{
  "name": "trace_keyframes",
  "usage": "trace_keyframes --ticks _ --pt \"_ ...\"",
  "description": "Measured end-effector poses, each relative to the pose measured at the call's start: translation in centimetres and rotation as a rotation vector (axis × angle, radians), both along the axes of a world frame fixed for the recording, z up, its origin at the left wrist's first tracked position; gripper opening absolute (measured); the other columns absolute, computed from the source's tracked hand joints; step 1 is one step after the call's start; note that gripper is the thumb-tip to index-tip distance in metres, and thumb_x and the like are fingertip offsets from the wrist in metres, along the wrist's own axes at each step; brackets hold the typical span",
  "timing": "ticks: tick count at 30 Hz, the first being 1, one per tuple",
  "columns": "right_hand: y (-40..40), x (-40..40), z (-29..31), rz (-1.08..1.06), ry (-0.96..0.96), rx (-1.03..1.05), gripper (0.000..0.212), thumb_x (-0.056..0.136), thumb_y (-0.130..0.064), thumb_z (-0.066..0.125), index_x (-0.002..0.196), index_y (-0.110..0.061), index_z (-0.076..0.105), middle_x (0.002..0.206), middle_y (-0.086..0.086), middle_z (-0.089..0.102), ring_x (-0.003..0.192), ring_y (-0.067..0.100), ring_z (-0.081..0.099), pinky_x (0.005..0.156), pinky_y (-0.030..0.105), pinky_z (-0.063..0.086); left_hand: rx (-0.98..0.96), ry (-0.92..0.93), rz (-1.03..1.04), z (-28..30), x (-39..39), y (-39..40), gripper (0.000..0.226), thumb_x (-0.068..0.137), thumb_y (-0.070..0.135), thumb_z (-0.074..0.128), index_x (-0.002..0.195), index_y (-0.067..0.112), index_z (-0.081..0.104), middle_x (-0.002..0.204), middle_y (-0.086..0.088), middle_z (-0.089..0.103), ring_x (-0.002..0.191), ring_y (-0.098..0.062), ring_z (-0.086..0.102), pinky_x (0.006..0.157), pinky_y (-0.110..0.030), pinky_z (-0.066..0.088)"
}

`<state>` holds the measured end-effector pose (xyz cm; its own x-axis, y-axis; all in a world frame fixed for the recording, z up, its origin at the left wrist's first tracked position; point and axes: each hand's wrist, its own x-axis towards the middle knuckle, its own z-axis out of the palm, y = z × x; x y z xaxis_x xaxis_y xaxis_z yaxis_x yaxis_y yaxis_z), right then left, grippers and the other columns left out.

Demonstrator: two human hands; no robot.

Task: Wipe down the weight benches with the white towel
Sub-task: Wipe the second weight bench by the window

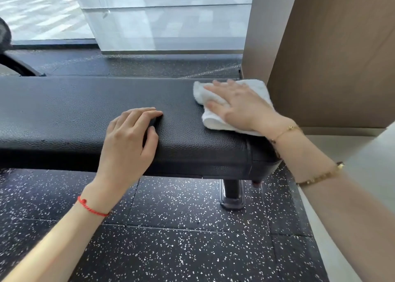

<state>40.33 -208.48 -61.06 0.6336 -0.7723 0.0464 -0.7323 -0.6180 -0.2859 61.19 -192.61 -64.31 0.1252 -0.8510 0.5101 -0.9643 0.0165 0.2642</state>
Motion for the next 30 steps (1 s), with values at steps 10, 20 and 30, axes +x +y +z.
trace_keyframes --ticks 10,20,30 --pt "4.7 -3.1 -1.2 0.041 -0.074 -0.073 0.056 0.100 -0.057 0.035 0.152 -0.042 0.023 0.162 -0.015 0.018 0.152 0.014 0.005 0.121 0.034 -0.004 -0.015 0.018 0.009 -0.2 -0.2 0.0 0.037 0.094 0.019 0.041 0.124 0.014 0.063 0.129 -0.001 0.063 0.122 -0.025 0.055 0.107 -0.045 0.040" --pt "-0.7 -1.0 0.2 -0.138 0.065 0.004 0.059 0.103 -0.052 0.030 0.156 -0.032 0.015 0.165 -0.006 0.012 0.152 0.020 0.002 0.123 0.041 -0.003 -0.038 0.056 0.006 -0.1 -0.5 0.2 0.035 0.096 0.016 0.043 0.123 0.013 0.064 0.129 -0.002 0.064 0.123 -0.024 0.055 0.108 -0.048 0.040" --pt "11.0 -6.0 -4.1 0.202 -0.115 -0.577 0.052 0.101 -0.048 0.048 0.147 -0.023 0.046 0.150 0.000 0.046 0.142 0.028 0.039 0.114 0.051 0.031 -0.040 0.046 0.018 -0.3 -0.3 0.1 0.034 0.097 0.016 0.043 0.124 0.013 0.064 0.130 -0.001 0.063 0.124 -0.023 0.054 0.109 -0.045 0.038"
